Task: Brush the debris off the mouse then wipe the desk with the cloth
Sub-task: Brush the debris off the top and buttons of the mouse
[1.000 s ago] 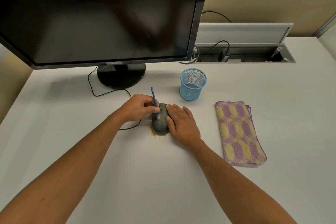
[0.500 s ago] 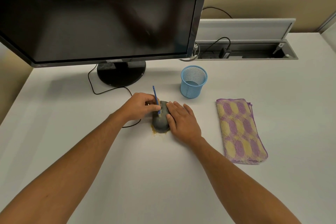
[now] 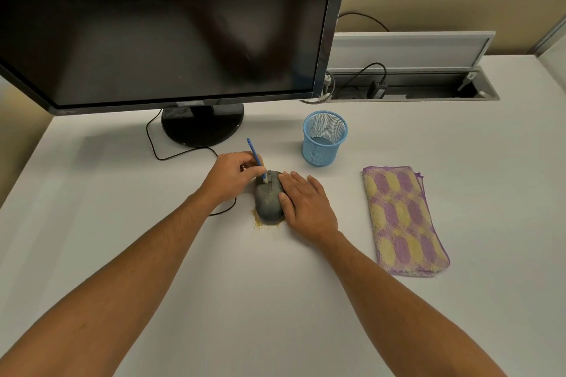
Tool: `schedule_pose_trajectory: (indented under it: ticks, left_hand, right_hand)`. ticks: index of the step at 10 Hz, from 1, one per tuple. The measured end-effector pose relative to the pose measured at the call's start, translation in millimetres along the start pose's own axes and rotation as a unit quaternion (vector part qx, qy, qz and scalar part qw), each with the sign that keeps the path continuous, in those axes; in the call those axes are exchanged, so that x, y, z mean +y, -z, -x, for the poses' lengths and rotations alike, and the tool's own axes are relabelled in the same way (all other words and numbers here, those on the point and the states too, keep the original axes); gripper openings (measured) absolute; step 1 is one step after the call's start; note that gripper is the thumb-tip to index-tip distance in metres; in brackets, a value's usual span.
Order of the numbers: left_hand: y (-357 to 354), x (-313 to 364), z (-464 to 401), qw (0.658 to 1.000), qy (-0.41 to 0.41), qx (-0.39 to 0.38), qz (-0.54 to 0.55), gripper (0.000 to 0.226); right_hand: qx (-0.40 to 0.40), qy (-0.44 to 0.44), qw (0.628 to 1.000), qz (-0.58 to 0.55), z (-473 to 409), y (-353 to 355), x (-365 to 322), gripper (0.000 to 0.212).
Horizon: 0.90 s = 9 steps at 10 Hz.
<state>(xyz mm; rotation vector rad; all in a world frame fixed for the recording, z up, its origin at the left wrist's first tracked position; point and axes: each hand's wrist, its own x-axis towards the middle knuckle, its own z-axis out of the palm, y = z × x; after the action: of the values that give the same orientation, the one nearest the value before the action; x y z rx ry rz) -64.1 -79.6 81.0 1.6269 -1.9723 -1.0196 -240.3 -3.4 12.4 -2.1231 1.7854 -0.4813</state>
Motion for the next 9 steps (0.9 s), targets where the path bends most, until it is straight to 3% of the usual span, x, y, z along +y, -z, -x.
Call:
schedule_pose_trajectory:
  ticks: [2,4,5,6,7,9]
  left_hand:
    - [7,5,-1,0.994,0.022,-0.107,-0.016,0.017]
    - [12,8,-2,0.986,0.022,-0.162,-0.04,0.017]
    - [12,2,-2,0.991,0.036,-0.131,0.02,0.019]
    - [10,-4,-2,0.997,0.038,-0.042,0.046,0.018]
    - [5,-4,-1,0.999,0.028,-0.017,0.038,0.016]
    - [5,5,0,0.994,0.025,-0.108,0.012,0.016]
  right_hand:
    - [0.003,0.0,1.0,0.0,0,-1,0,0.062]
    - [-0.005,0.002,1.0,-0.002,1,0,0,0.063]
    - [-0.008,0.0,1.0,-0.001,0,0,0,0.064]
    - [-0.01,-0.002,1.0,-0.003,1,0,0,0.064]
    - [-0.011,-0.002,1.0,-0.003,1,0,0,0.063]
    - [-0.009,0.0,1.0,-0.001,0,0,0,0.063]
